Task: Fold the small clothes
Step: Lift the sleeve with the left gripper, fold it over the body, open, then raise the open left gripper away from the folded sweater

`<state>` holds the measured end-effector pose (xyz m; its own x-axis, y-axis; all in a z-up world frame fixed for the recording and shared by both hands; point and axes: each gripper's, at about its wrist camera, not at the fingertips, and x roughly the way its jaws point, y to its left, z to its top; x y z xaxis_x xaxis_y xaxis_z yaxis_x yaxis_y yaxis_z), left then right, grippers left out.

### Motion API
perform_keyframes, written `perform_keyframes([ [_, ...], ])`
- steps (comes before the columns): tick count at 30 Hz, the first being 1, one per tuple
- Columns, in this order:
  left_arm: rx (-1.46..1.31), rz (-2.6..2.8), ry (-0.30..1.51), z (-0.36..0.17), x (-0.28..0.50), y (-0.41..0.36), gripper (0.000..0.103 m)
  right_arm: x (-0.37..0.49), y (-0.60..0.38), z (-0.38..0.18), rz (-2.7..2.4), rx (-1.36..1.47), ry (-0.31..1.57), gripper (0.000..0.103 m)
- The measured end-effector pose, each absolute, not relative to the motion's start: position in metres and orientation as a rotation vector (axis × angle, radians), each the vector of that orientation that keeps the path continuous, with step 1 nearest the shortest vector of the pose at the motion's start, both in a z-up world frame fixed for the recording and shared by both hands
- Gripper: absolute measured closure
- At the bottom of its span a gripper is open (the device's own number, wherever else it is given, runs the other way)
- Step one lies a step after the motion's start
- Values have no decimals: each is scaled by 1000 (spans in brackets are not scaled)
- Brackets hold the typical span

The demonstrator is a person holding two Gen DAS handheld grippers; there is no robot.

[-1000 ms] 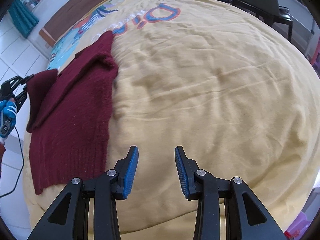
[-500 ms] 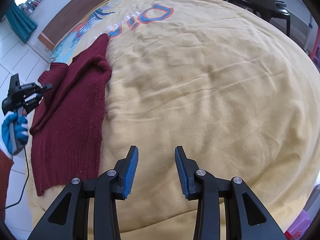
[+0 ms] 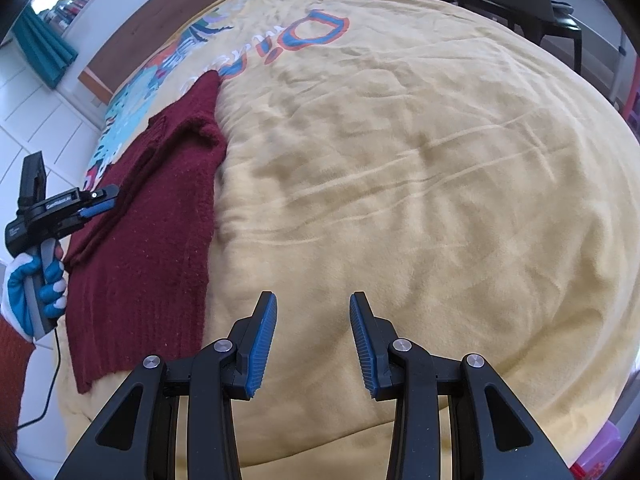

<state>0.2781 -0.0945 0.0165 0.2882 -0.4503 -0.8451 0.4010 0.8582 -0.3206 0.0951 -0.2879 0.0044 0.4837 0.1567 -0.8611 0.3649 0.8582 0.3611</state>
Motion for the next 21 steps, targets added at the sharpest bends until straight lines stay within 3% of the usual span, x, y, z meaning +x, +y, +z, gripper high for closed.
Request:
perform_keyframes([
  [11,-207,-474,1074,30,296,-63,63,96,-289,8,-138,523,1063,64],
  [21,-68,-422,1112,10,286,-83,62,99,-281,9,-130,496,1060,64],
])
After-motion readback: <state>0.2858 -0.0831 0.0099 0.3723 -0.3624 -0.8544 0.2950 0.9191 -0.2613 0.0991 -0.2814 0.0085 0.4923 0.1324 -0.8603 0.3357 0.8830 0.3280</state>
